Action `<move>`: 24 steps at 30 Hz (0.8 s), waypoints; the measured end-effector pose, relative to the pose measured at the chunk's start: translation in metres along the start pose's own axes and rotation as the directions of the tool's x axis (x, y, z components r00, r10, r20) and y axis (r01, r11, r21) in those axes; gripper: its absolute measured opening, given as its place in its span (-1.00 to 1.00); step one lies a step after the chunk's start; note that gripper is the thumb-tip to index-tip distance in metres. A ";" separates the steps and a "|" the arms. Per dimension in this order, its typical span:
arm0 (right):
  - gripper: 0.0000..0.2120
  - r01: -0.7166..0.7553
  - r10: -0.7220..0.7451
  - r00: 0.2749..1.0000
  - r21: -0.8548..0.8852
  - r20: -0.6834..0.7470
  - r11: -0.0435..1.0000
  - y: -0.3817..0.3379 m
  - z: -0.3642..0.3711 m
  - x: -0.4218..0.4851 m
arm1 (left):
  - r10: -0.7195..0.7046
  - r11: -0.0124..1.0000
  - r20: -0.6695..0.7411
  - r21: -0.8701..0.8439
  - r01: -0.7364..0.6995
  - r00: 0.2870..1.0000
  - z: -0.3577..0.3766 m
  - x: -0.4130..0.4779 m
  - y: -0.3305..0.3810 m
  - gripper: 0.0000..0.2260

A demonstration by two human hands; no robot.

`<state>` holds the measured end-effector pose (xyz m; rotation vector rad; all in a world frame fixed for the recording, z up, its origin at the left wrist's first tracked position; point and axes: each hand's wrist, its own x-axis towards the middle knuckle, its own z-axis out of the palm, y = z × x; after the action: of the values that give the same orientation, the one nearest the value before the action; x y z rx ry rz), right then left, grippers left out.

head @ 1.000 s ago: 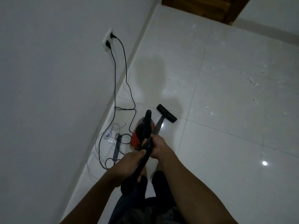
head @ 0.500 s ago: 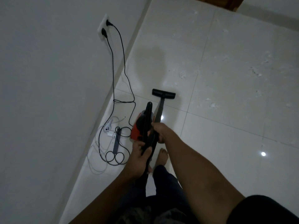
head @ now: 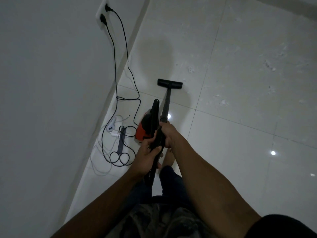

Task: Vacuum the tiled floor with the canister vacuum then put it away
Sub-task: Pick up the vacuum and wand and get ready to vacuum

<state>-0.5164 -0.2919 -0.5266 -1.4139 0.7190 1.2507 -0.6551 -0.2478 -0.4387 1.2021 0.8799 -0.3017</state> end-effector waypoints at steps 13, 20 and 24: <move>-0.72 0.029 -0.027 0.999 -0.076 0.029 0.997 0.010 -0.026 0.016 | 0.031 0.971 0.000 0.238 -0.030 1.000 0.017 0.010 -0.028 -0.50; -0.51 0.028 -0.028 1.000 -0.111 0.008 0.993 0.003 -0.020 0.029 | 0.110 0.911 -0.018 0.403 -0.093 0.994 0.022 0.016 -0.021 -0.54; -0.52 0.048 -0.057 0.998 -0.196 -0.041 0.979 0.005 -0.020 0.038 | 0.083 0.892 -0.045 0.449 -0.054 0.996 0.027 0.021 -0.022 -0.50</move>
<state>-0.5043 -0.3041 -0.5666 -1.6158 0.5986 1.2778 -0.6443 -0.2751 -0.4665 1.6757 0.8447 -0.4265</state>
